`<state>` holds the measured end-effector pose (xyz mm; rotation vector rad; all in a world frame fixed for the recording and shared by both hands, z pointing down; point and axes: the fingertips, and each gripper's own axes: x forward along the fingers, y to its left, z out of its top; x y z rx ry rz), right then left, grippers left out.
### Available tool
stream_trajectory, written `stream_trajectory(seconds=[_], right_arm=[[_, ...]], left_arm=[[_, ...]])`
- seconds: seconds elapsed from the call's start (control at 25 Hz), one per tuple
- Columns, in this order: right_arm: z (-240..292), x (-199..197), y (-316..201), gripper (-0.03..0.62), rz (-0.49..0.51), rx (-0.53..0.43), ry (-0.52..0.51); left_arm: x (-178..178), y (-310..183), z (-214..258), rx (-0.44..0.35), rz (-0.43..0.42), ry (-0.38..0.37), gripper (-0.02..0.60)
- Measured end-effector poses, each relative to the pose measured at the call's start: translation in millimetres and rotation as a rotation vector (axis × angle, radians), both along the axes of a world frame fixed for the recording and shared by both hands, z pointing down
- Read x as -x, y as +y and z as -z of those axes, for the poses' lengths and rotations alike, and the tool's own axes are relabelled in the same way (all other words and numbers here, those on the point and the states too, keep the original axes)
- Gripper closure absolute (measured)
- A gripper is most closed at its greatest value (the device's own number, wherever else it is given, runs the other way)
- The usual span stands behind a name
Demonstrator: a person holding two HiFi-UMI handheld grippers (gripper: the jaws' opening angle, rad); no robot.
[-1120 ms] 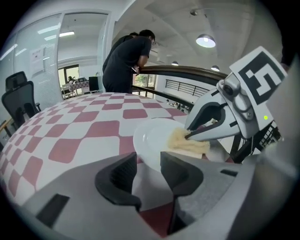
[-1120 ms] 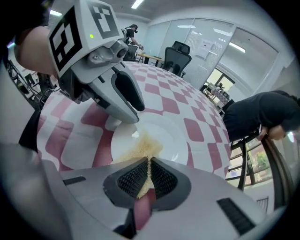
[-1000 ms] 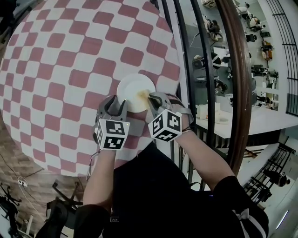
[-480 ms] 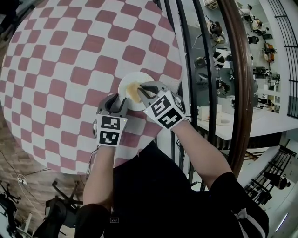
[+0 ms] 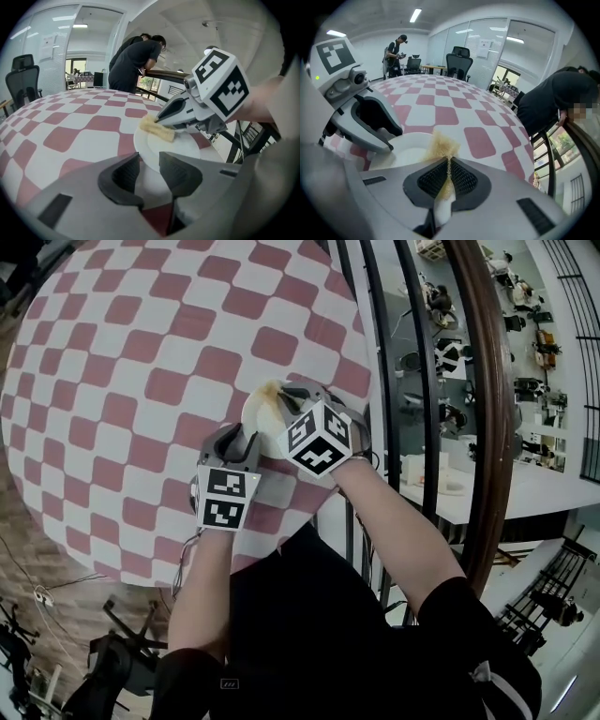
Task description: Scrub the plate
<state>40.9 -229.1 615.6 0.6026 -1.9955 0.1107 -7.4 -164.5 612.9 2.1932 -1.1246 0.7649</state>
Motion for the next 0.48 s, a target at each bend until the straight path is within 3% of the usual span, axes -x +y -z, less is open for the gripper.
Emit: stream_trajectory(seconds=[0.16,0.24,0.32,0.4,0.48], right_arm=[[5,-37,-13,0.563,-0.054,-0.059,0.047],[7,-67,-16,0.563,-0.151,-0.053,0.058],[16,-82,-17,0.563,-0.265,0.0,-0.024],[35,-62,-13,0.563,-0.279,0.039,-0.163],[40,-23,3,0.563,-0.171,0.073,-0.215]], left_arm=[[0,0,-1,-0.005,0.006,0.001,0.445],[0,0,-1,-0.004,0.007,0.001,0.445],[-1,1,-1,-0.005,0.007,0.003,0.445],[-1,0,0,-0.013,0.006,0.002,0.445],[0,-1,-1,-0.018,0.009,-0.002,0.445]])
